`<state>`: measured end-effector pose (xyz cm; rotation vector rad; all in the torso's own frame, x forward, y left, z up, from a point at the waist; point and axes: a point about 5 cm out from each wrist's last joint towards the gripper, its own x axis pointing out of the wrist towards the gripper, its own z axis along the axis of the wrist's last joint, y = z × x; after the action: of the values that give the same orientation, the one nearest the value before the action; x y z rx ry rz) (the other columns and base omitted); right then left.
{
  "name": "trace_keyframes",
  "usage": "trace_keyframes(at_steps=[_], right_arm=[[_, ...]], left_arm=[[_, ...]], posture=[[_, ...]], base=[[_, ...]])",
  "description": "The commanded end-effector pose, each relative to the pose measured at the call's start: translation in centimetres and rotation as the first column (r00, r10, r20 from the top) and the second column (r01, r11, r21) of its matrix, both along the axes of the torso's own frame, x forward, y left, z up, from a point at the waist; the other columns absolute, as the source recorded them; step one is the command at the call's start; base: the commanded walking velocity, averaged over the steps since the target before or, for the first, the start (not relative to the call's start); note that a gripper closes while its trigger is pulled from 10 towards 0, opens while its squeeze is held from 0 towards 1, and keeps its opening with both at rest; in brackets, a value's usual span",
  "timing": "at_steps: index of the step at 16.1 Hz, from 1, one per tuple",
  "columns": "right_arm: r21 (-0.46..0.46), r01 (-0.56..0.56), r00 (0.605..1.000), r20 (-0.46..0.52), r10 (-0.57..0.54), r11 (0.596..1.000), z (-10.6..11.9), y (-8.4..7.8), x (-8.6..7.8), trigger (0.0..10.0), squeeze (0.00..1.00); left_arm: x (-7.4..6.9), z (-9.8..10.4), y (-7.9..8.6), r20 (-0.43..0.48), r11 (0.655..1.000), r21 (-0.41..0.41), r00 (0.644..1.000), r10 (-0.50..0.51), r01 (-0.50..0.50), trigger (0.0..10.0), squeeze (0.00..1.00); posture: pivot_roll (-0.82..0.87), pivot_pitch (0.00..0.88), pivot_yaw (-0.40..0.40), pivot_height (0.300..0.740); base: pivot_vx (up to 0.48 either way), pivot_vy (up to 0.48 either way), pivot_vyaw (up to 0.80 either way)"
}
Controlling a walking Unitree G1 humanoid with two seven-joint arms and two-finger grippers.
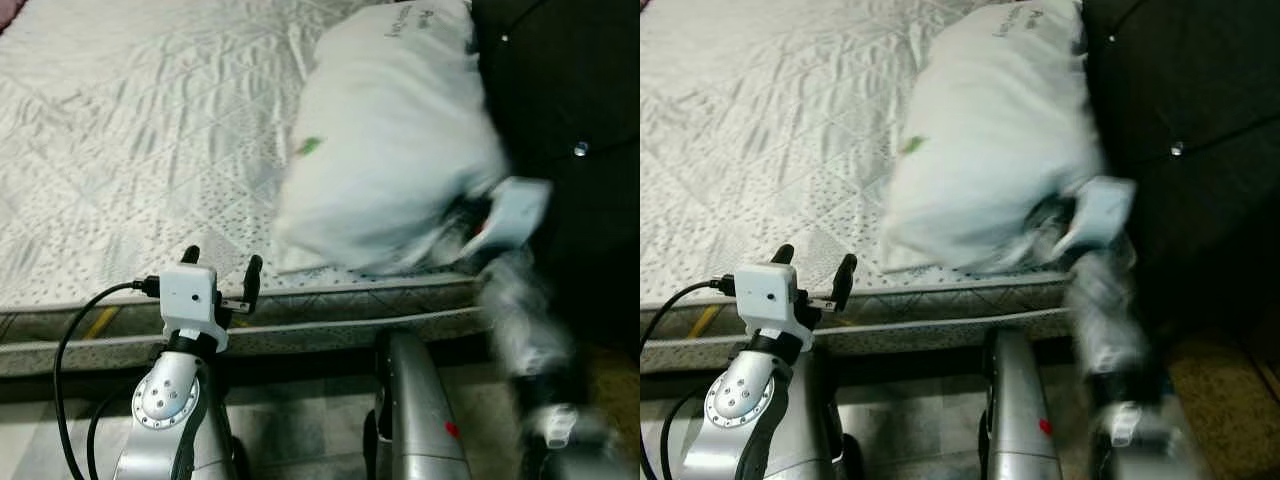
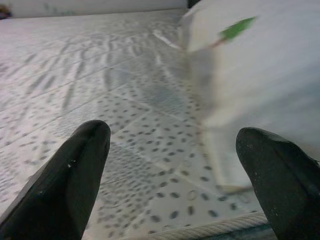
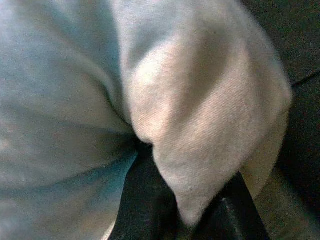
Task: Clean up the room
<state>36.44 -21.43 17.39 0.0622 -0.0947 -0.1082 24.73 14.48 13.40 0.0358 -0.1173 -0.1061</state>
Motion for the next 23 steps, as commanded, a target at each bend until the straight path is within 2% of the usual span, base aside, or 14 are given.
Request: trace_keyframes(at_steps=[1,2,3,4,5,7,9,12,13,15,17,20,23], right_arm=[[0.003,0.056,0.996,0.065,-0.056,0.998,1.9,-1.8,0.4,0.0,0.0],[-0.012,0.115,0.99,0.088,-0.114,0.993,3.3,-3.9,0.8,0.0,0.0],[0.015,0.202,0.973,0.11,-0.202,0.979,4.7,-6.3,0.8,0.0,0.0],[0.032,0.297,0.945,0.134,-0.299,0.954,5.9,-8.6,0.5,0.0,0.0],[0.038,0.35,0.926,0.138,-0.351,0.936,6.3,-9.9,0.2,0.0,0.0],[0.043,0.48,0.868,0.119,-0.482,0.876,6.6,-13.5,-1.2,0.0,0.0],[0.031,0.519,0.847,0.11,-0.519,0.854,6.0,-14.4,-1.9,0.0,0.0],[0.023,0.534,0.842,0.071,-0.535,0.845,3.8,-14.5,-2.5,0.0,0.0],[-0.005,0.489,0.872,0.042,-0.489,0.872,1.3,-13.0,-2.7,0.0,0.0],[-0.04,0.427,0.904,0.026,-0.426,0.903,-0.9,-11.0,-3.2,0.0,0.0],[-0.073,0.399,0.917,0.041,-0.397,0.914,-1.5,-10.8,-4.2,0.0,0.0],[-0.116,0.399,0.916,0.014,-0.4,0.909,-2.6,-11.8,-6.1,0.0,0.0],[-0.14,0.368,0.929,-0.001,-0.371,0.919,-3.8,-10.3,-7.9,0.0,0.0]], left_arm=[[-0.2,0.0,0.5,-0.002,1.0,0.007,1.0,0.024,-0.024,10.0,0.0],[-0.1,-0.1,0.6,-0.003,0.999,0.004,0.999,0.034,-0.034,10.0,0.0],[-0.1,-0.1,0.6,-0.005,0.999,-0.001,0.999,0.037,-0.037,10.0,0.0],[-0.2,-0.1,0.5,-0.004,0.999,-0.012,0.999,0.034,-0.034,10.0,0.0],[-0.2,-0.1,0.4,-0.004,0.999,-0.012,0.999,0.032,-0.032,10.0,0.0],[-0.1,-0.1,0.3,-0.006,0.999,-0.014,0.999,0.031,-0.031,10.0,0.0],[0.0,-0.2,0.4,-0.012,1.0,-0.012,1.0,0.026,-0.026,10.0,0.0],[0.1,-0.2,0.6,-0.014,1.0,-0.006,1.0,0.027,-0.028,10.0,0.0],[0.0,-0.1,0.8,-0.013,0.999,-0.004,0.999,0.033,-0.033,10.0,0.0],[-0.2,-0.2,0.8,-0.018,0.999,-0.003,0.999,0.032,-0.033,10.0,0.0],[-0.2,-0.3,0.8,-0.019,1.0,-0.001,0.999,0.031,-0.031,10.0,0.0],[-0.1,-0.3,1.1,-0.023,1.0,0.002,0.999,0.028,-0.028,10.0,0.0],[0.1,-0.4,0.7,-0.027,1.0,-0.009,0.999,0.02,-0.02,10.0,0.0]], posture=[[0.02,0.149,-0.017,0.491],[0.02,0.148,-0.02,0.491],[0.02,0.147,-0.02,0.491],[0.01,0.146,-0.02,0.491],[0.01,0.146,-0.02,0.491],[0.01,0.147,-0.013,0.491],[0.01,0.148,-0.012,0.491],[0.0,0.149,-0.011,0.491],[0.01,0.154,-0.01,0.491],[0.01,0.157,-0.01,0.491],[0.01,0.16,-0.011,0.491],[0.0,0.162,-0.007,0.491],[-0.01,0.159,0.002,0.491]], base=[[0.0,0.0,0.0],[0.0,0.0,0.0],[0.0,0.0,0.0],[0.0,0.0,0.0],[0.0,0.0,0.0],[0.0,0.0,0.0],[0.0,0.0,0.0],[0.0,0.0,0.0],[0.0,0.0,0.0],[0.0,0.0,0.0],[0.0,0.0,0.0],[0.0,0.0,0.0],[0.0,0.0,0.0]])
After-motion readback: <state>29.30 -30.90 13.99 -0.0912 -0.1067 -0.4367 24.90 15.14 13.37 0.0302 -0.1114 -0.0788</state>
